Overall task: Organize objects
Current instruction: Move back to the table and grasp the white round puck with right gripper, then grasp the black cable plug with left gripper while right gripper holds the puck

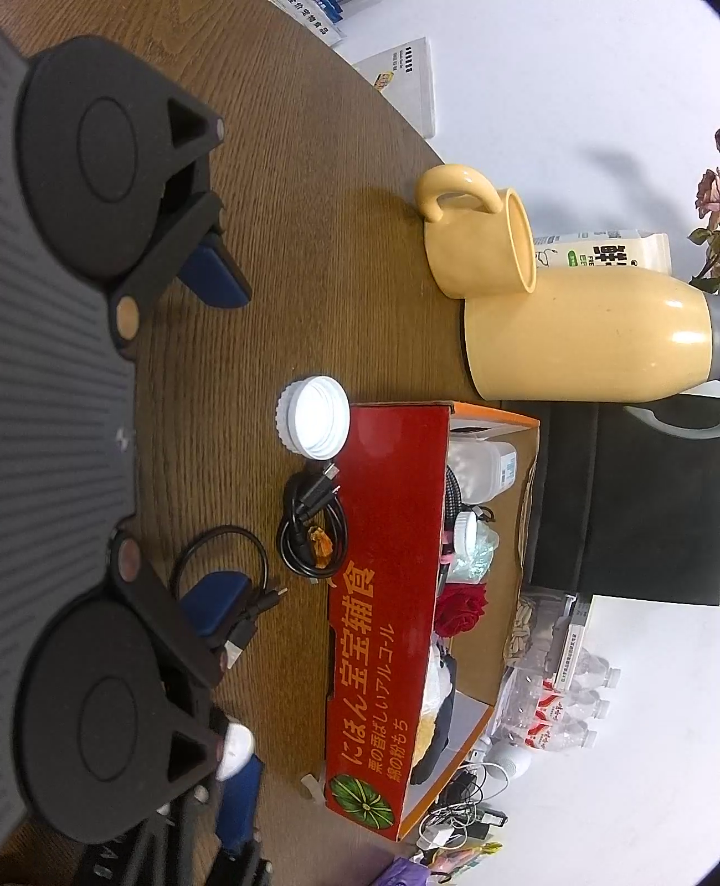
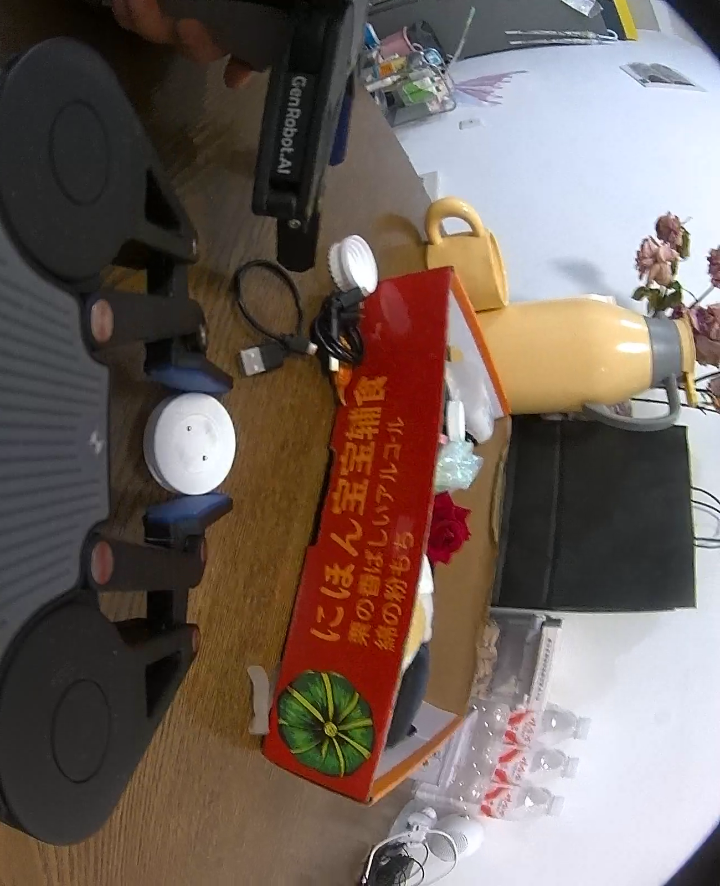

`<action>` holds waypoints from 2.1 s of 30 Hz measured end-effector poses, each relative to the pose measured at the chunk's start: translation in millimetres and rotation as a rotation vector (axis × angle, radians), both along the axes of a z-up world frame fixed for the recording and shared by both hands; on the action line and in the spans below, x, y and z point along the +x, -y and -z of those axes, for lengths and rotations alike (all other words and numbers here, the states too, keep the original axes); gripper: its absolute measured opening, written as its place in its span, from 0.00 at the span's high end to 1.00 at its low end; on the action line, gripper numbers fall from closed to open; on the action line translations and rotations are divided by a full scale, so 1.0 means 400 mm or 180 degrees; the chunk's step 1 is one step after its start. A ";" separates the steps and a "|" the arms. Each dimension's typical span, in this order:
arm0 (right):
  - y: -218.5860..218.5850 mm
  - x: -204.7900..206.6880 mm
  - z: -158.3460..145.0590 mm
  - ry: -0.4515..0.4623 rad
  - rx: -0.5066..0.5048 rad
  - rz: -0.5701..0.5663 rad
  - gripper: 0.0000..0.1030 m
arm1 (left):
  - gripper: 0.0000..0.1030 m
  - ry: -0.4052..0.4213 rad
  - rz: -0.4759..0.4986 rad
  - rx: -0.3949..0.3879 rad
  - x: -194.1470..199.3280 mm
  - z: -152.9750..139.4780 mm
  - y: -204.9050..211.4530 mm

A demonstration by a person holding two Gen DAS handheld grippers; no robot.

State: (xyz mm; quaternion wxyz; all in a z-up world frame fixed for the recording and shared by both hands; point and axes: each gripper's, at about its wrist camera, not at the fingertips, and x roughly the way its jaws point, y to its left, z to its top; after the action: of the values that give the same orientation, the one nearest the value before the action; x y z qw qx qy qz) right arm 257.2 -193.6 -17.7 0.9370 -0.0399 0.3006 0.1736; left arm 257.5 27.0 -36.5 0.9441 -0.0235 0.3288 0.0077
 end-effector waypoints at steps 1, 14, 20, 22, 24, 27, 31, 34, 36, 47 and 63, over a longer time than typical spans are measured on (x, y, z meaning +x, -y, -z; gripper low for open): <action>0.003 -0.001 -0.003 0.0038 0.0005 0.0027 0.63 | 0.00 -0.0001 0.0000 0.0002 0.000 0.000 0.000; 0.019 -0.025 -0.033 0.0519 -0.0087 0.0245 0.63 | 0.00 -0.0014 0.0001 -0.0001 0.000 0.002 -0.001; 0.021 -0.027 -0.032 0.0519 -0.0094 0.0262 0.63 | 0.00 0.0023 0.0015 0.0001 -0.001 0.003 0.001; 0.022 -0.027 -0.032 0.0520 -0.0093 0.0273 0.63 | 0.00 0.0069 0.0037 0.0007 -0.005 0.000 0.007; 0.023 -0.025 -0.033 0.0524 -0.0087 0.0286 0.63 | 0.00 0.0120 0.0052 0.0040 -0.009 -0.003 0.015; 0.028 -0.024 -0.036 0.0536 -0.0069 0.0312 0.63 | 0.00 0.0133 0.0074 0.0030 -0.013 -0.005 0.031; 0.043 -0.023 -0.044 0.0574 -0.0037 0.0361 0.63 | 0.00 0.0143 0.0183 0.0048 -0.022 -0.006 0.071; 0.067 -0.020 -0.054 0.0621 0.0008 0.0440 0.63 | 0.00 0.0172 0.0265 0.0065 -0.032 -0.008 0.105; 0.086 -0.017 -0.061 0.0631 0.0054 0.0499 0.63 | 0.00 0.0193 0.0310 0.0067 -0.036 -0.008 0.124; 0.138 -0.022 -0.069 0.0677 0.0078 0.0549 0.63 | 0.23 0.0086 0.0482 0.0054 -0.036 0.006 0.193; 0.135 -0.034 -0.066 0.0694 0.0018 0.0447 0.63 | 0.80 -0.0065 0.0206 -0.0026 0.028 0.014 0.206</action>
State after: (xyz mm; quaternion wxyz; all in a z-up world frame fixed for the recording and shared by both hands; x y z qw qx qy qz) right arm 243.8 -247.4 8.8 0.9741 -0.0347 0.1985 0.1031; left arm 268.7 -55.5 -42.3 0.9404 -0.0165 0.3389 -0.0240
